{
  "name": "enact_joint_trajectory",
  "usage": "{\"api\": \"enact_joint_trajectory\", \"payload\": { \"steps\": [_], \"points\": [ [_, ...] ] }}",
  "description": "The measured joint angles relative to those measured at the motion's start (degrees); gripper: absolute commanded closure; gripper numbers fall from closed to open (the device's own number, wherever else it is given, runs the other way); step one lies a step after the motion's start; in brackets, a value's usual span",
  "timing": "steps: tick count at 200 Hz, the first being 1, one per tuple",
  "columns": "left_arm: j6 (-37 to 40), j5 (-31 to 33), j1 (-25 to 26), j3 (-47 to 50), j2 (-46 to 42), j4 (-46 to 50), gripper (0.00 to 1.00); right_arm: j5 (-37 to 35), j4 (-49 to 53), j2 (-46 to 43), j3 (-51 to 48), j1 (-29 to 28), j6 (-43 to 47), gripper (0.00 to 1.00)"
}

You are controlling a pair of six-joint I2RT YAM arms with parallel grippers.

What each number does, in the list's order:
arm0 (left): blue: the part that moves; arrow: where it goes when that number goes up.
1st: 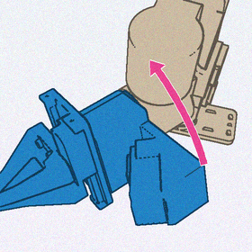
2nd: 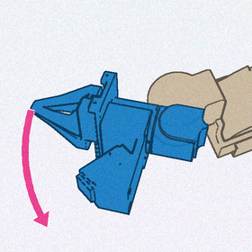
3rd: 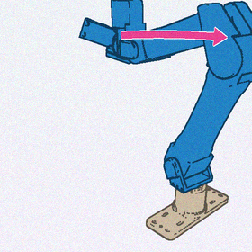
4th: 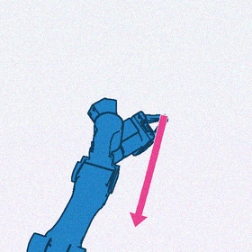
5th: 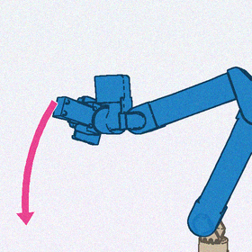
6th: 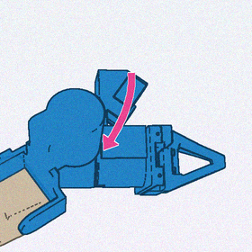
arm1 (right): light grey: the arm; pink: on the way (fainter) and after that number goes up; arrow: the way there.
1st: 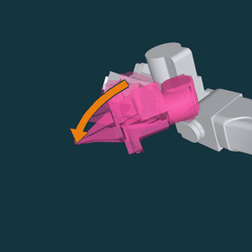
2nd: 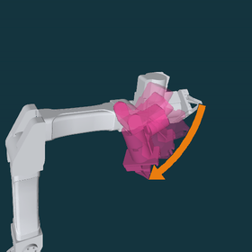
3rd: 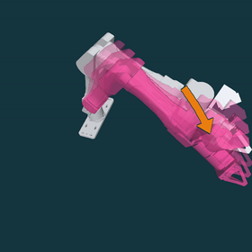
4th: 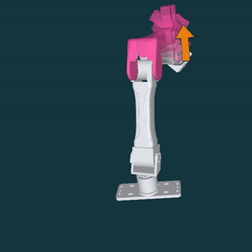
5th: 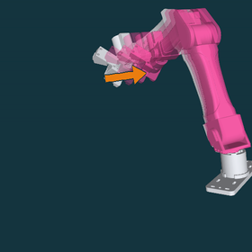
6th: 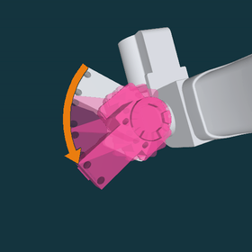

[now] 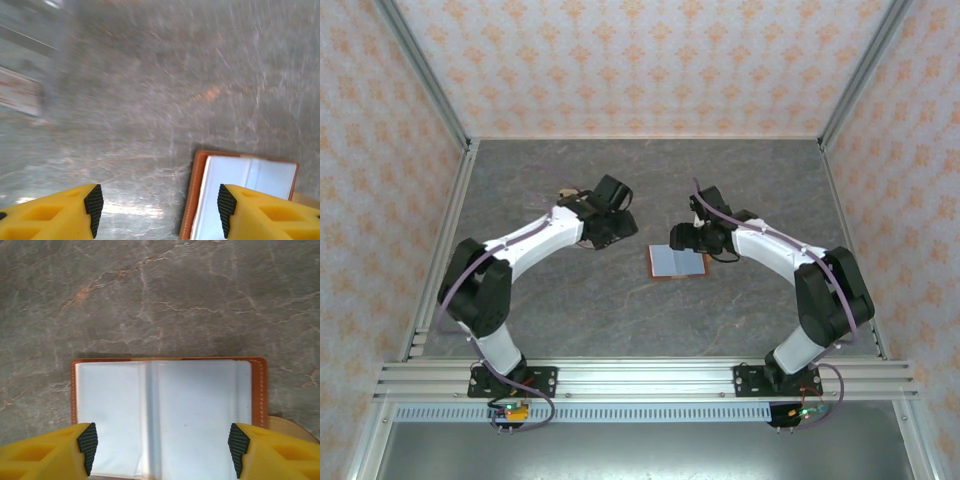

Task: Take the credit cards out of the card holder

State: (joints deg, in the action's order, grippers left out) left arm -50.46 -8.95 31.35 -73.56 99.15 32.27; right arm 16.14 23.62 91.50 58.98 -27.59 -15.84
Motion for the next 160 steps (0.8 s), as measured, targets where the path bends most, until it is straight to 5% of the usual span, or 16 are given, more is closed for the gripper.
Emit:
{"api": "enact_joint_trajectory", "payload": {
  "steps": [46, 160],
  "points": [
    [2.4, -5.0, 4.1, -1.1, 6.3, -4.3, 0.59, -3.4, 0.9, 0.1, -1.7, 0.0, -2.2, 0.33],
    [6.6, -12.9, 4.6, -9.6, 19.6, -4.5, 0.81, -1.9, 1.1, 5.4, -2.6, 1.7, -3.9, 0.38]
  ]
}}
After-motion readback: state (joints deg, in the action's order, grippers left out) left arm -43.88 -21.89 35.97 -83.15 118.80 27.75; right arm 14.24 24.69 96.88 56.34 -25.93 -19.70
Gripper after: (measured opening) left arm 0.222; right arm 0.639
